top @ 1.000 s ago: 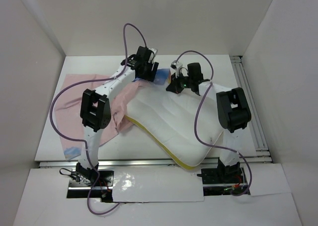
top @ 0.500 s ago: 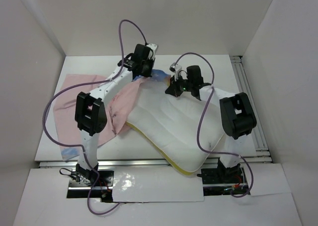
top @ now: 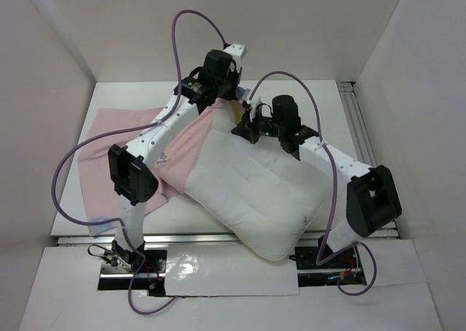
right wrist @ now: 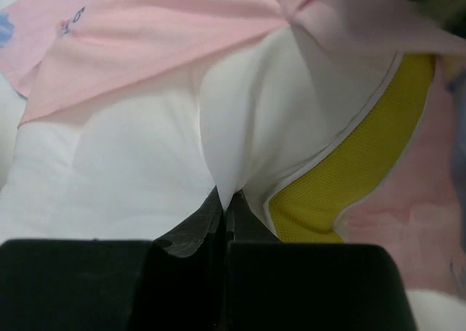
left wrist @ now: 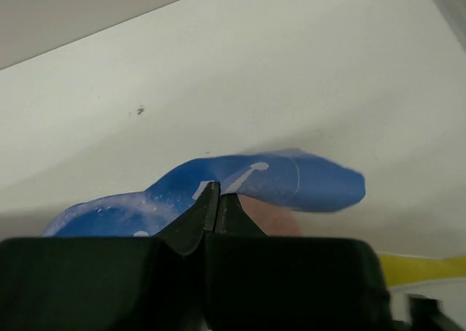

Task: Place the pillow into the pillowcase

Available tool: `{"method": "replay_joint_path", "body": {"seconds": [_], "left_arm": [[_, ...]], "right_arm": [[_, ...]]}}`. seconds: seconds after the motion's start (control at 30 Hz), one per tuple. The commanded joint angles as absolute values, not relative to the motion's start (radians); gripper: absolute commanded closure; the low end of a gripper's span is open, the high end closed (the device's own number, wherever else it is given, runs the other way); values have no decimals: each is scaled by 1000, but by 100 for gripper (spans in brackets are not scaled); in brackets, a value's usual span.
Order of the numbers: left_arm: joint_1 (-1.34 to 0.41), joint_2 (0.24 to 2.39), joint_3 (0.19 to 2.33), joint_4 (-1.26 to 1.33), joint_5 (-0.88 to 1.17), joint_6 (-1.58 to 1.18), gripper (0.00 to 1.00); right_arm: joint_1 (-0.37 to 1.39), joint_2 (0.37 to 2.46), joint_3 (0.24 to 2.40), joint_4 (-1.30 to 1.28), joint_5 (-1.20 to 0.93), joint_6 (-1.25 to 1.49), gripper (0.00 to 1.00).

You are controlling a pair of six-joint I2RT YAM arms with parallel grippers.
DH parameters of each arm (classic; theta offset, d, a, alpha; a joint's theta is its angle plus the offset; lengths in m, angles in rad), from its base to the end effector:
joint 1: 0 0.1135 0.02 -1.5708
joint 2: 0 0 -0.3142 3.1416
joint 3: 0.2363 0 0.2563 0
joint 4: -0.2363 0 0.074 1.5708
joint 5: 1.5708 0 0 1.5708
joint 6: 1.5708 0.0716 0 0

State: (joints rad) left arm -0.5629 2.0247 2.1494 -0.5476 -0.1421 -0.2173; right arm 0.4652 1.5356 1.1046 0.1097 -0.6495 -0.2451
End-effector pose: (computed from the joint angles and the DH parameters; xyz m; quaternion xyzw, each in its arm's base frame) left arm 0.4534 -0.2741 0.4270 0.1061 0.8318 -0.1508 0.5236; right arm 0.3244 0.2113 0.3365 -0.4423 0.6559 0.3181 0.5225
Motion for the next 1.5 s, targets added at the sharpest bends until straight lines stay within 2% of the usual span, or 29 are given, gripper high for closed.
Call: {"method": "replay_joint_path", "body": {"seconds": [0.0, 0.2, 0.33, 0.5, 0.63, 0.77, 0.93, 1.0, 1.03, 1.07, 1.1, 1.13, 1.17, 1.2, 1.23, 1.27, 1.3, 1.47], "left_arm": [[-606, 2022, 2244, -506, -80, -258, 100], [-678, 1991, 2244, -445, -38, -219, 100], [-696, 2043, 2305, -445, -66, -219, 100], [-686, 2118, 2367, -454, -169, -314, 100], [-653, 2088, 2280, -416, -143, -373, 100], [-663, 2074, 2270, -394, -65, -364, 100], [-663, 2164, 2357, -394, 17, -377, 100], [-663, 2207, 2370, -394, 34, -377, 100], [-663, 2217, 2370, -394, 44, -377, 100], [-663, 2217, 2361, -394, 44, -377, 99], [-663, 2227, 2341, -394, 44, -377, 96], [-652, 2227, 2330, -394, 31, -377, 95], [-652, 2227, 2318, -394, 17, -377, 88], [-643, 2227, 2306, -394, 17, -377, 78], [-631, 2227, 2281, -405, 17, -365, 60], [-630, 2215, 2270, -405, 29, -365, 40], [-618, 2201, 2258, -405, 29, -356, 0], [-609, 2143, 2200, -478, -29, -305, 0]], "right_arm": [[512, 1538, 1167, 167, -695, -267, 100], [532, 1605, 1213, 247, -776, -267, 100], [555, 1628, 1213, 359, -787, -249, 100], [610, 1542, 1088, 510, -578, -261, 100], [655, 1467, 910, 704, -405, -295, 100], [666, 1469, 890, 863, -328, -320, 100], [684, 1561, 977, 848, -241, -368, 99], [684, 1618, 1003, 834, -198, -367, 93], [684, 1632, 1003, 824, -148, -367, 85], [684, 1653, 1014, 824, -115, -350, 63], [684, 1654, 1014, 780, -82, -338, 51], [675, 1654, 1023, 743, -11, -312, 45], [675, 1654, 1038, 700, 30, -289, 39], [675, 1643, 1049, 593, 64, -258, 26], [663, 1632, 1049, 536, 101, -208, 19], [663, 1617, 1060, 487, 122, -183, 12], [663, 1583, 1060, 401, 141, -163, 0], [652, 1482, 1040, 109, 215, -2, 0]]}}
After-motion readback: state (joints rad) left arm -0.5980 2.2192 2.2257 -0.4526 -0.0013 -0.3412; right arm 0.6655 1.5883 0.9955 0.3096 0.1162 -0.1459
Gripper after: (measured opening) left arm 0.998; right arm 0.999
